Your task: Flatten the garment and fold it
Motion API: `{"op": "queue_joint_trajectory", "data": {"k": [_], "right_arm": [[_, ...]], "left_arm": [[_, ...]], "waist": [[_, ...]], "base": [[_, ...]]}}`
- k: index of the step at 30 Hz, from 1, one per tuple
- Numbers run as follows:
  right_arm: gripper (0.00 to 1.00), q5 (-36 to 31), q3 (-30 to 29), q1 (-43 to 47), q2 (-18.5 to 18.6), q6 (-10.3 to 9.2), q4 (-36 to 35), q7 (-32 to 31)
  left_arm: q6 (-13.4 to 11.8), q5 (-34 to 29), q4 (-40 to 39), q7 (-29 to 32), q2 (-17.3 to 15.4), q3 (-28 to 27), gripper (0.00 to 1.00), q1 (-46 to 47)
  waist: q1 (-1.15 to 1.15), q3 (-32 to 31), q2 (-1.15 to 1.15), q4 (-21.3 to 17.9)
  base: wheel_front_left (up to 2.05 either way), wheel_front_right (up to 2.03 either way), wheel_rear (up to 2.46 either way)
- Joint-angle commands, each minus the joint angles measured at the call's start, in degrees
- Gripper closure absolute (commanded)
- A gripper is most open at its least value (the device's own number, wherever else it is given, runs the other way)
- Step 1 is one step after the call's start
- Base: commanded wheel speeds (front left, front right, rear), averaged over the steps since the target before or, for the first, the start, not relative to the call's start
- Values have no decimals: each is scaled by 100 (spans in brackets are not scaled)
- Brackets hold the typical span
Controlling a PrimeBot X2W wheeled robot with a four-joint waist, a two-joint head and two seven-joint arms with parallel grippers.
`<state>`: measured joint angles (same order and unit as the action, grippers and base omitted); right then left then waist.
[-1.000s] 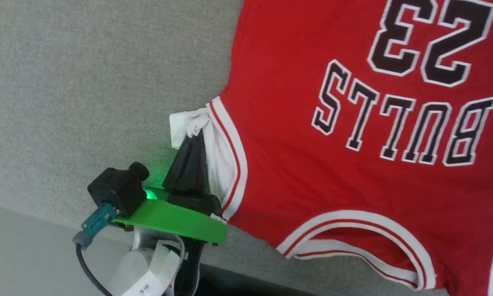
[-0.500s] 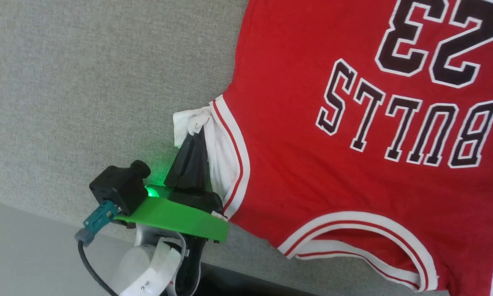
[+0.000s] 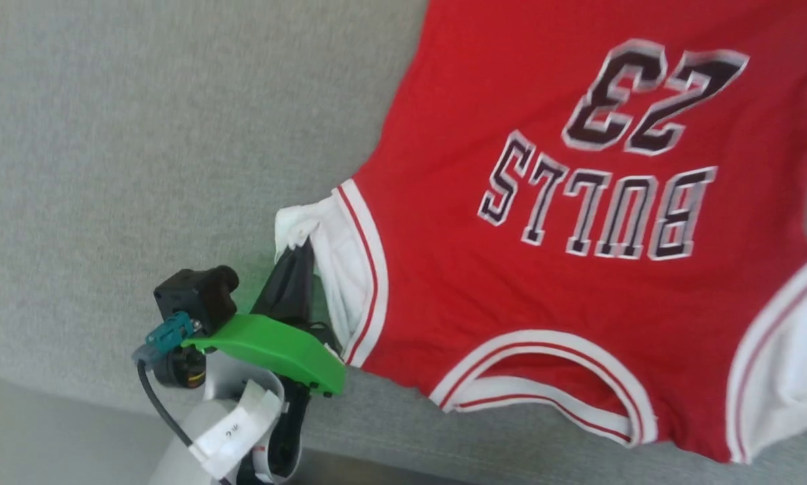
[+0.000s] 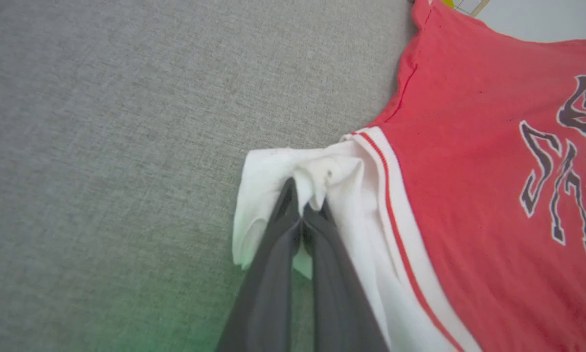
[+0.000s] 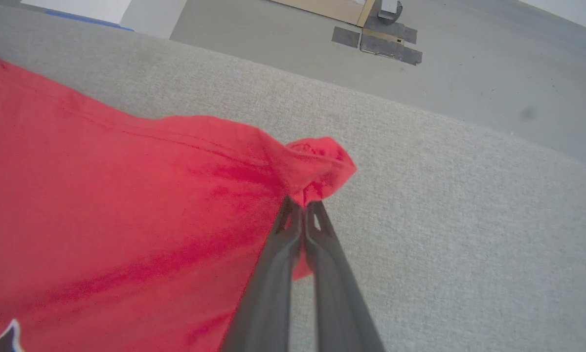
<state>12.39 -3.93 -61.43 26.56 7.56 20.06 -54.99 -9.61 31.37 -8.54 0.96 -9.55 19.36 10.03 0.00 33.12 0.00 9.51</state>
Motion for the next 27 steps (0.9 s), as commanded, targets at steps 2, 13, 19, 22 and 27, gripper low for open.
{"op": "queue_joint_trajectory", "data": {"k": [2,13,19,22,27], "right_arm": [[100,157,-1,571,124,-8,-94,-14],[100,878,-114,3400,-125,-8,-1006,-149],[100,1125,-59,4681,-747,-8,-1194,-210],[100,1193,114,5151,-989,-8,-1200,-297],[100,1234,55,5409,-1144,-8,-1261,-116]], "left_arm": [[-15,64,81,51,-82,-37,100,-54],[-172,168,224,247,-296,-194,100,-380],[-189,180,299,281,-341,-180,100,-460],[-174,214,372,277,-327,-168,100,-461],[-168,264,463,269,-334,-182,100,-484]], "waist": [[0,-879,0,-630],[0,-1681,0,-1171],[0,-1808,0,-1230],[0,-1846,0,-1215],[0,-1928,0,-1218]], "base": [[0,0,0],[0,0,0],[0,0,0],[0,0,0],[0,0,0]]}}
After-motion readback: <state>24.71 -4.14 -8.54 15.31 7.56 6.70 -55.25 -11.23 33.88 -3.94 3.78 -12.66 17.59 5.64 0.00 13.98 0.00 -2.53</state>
